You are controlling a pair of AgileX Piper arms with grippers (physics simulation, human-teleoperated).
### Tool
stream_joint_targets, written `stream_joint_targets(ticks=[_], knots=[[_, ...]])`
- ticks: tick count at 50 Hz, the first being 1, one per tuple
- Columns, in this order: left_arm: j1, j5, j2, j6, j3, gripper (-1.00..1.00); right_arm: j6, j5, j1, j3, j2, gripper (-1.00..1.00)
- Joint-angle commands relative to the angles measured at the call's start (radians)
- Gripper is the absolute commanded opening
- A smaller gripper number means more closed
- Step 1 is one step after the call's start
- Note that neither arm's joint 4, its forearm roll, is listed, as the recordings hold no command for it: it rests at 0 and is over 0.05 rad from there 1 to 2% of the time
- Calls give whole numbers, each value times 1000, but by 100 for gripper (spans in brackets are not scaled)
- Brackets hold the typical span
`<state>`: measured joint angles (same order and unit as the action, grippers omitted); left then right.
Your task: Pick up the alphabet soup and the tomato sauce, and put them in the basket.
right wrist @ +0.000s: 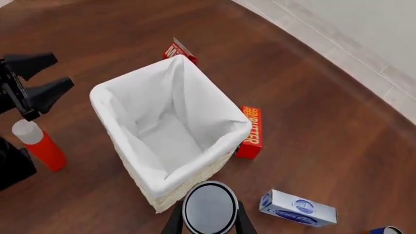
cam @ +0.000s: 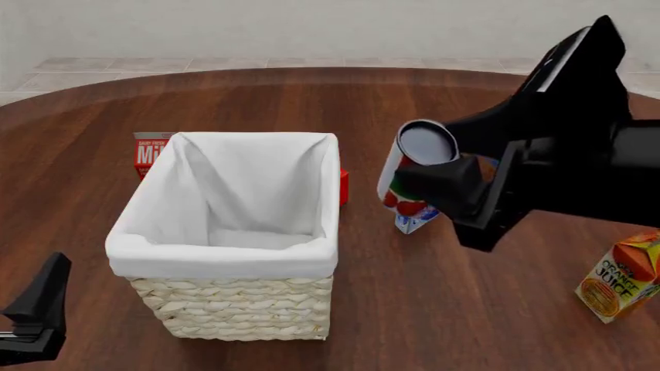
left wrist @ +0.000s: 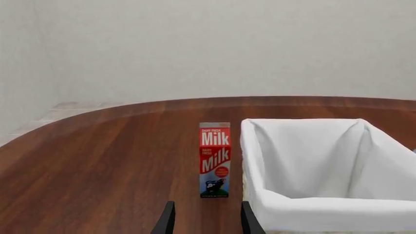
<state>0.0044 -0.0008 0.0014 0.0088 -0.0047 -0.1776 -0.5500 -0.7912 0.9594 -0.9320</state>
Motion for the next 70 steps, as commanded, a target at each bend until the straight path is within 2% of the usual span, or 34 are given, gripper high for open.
stream_joint_targets(ticks=[1,32,47,70], knots=[[-1,1,0,0,0,100,13,-4,-37,51,-36,-100],[5,-5,-1,-15,-1,100,12,12,-123,110,-131,-100],[7,-7,-1,-23,-2,100,28,29,-164,137,-185,-100],[6,-12,-1,-28,-3,100,39,45,-192,151,-236,-100]])
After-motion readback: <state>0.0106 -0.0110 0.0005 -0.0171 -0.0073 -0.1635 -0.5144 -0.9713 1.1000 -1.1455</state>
